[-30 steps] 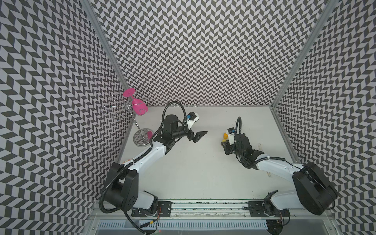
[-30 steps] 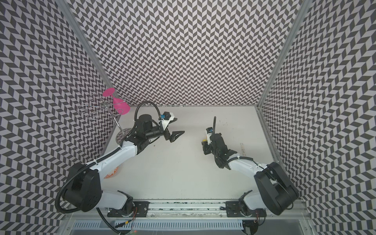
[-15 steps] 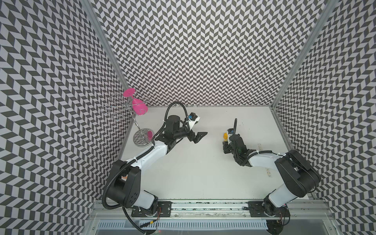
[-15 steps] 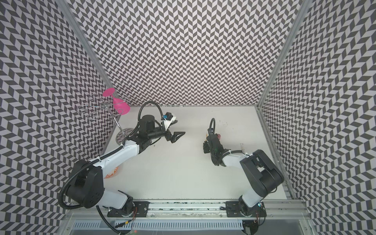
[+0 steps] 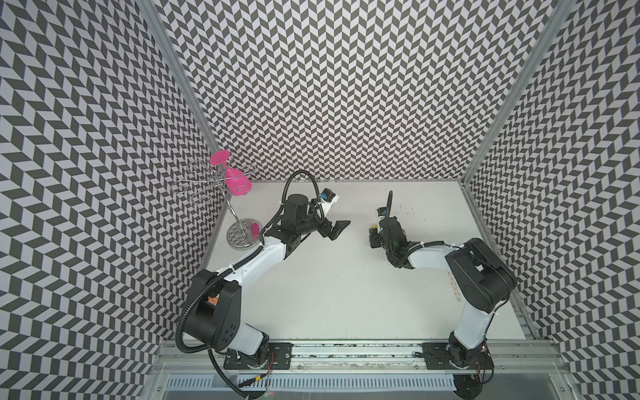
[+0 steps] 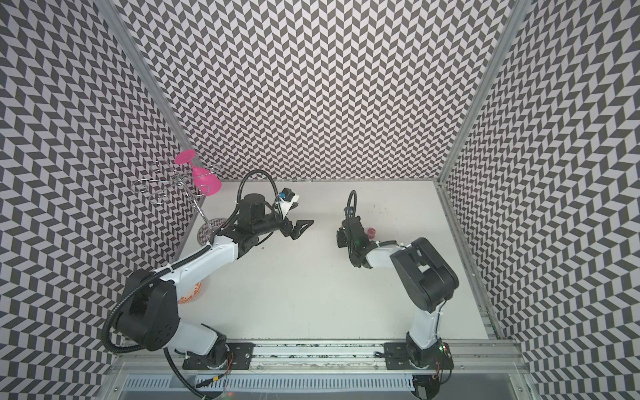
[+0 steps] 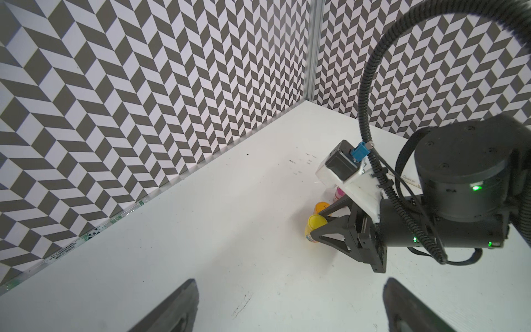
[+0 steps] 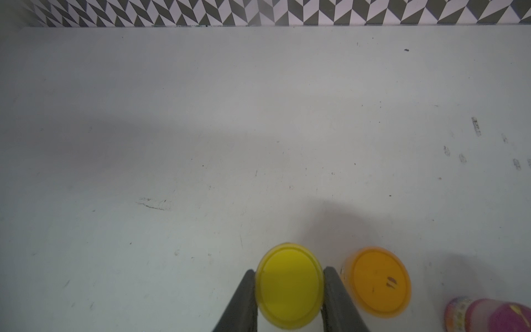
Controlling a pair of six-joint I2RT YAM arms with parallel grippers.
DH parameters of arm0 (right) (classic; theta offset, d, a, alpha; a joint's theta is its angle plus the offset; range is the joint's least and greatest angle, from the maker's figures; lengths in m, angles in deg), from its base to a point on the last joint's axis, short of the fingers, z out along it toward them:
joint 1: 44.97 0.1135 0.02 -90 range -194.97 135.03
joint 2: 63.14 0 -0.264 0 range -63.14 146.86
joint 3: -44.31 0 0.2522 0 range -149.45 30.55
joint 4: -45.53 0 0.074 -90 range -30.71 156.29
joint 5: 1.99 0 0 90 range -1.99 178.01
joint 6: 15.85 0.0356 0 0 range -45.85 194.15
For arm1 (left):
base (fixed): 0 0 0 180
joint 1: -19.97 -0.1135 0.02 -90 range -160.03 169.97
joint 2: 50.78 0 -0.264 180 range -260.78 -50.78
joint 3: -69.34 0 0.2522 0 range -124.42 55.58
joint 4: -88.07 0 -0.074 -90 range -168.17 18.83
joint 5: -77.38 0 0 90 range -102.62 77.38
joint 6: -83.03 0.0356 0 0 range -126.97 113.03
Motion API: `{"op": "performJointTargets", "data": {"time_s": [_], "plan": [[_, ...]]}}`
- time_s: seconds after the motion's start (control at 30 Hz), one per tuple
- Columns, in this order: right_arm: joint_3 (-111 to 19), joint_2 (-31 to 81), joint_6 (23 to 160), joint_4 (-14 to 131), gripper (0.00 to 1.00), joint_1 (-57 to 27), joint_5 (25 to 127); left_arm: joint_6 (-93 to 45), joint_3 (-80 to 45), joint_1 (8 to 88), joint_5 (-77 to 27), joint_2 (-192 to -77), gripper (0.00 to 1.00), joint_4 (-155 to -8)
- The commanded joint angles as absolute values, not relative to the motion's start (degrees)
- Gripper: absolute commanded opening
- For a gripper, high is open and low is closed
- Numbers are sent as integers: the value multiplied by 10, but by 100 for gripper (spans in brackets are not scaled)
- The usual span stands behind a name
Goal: Close the paint jar lid
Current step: Place the paint jar at the center of the board.
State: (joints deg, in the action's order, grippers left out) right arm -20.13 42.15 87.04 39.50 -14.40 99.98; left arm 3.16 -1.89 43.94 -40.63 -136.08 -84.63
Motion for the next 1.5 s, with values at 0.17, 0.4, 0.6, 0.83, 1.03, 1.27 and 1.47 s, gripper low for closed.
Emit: {"op": "performJointTargets", "data": {"time_s": [0.17, 0.4, 0.6, 0.83, 1.03, 1.27, 1.47], "plan": [[-236, 465, 859, 364, 20, -129, 1030, 27, -33, 440, -400, -1365, 100, -832], [-244, 478, 853, 364, 20, -123, 1031, 25, -37, 438, -400, -1366, 100, -829], [-251, 489, 854, 368, 22, -117, 1038, 24, -38, 438, -403, -1367, 100, -829], [-251, 494, 854, 365, 30, -116, 1037, 24, -38, 438, -400, -1368, 100, -827], [-251, 488, 851, 363, 47, -114, 1035, 24, -39, 438, -402, -1369, 100, -825], [-249, 474, 845, 362, 53, -114, 1037, 25, -39, 438, -400, -1372, 100, -822], [-255, 453, 835, 368, 57, -114, 1039, 29, -40, 438, -396, -1374, 100, -819]]}}
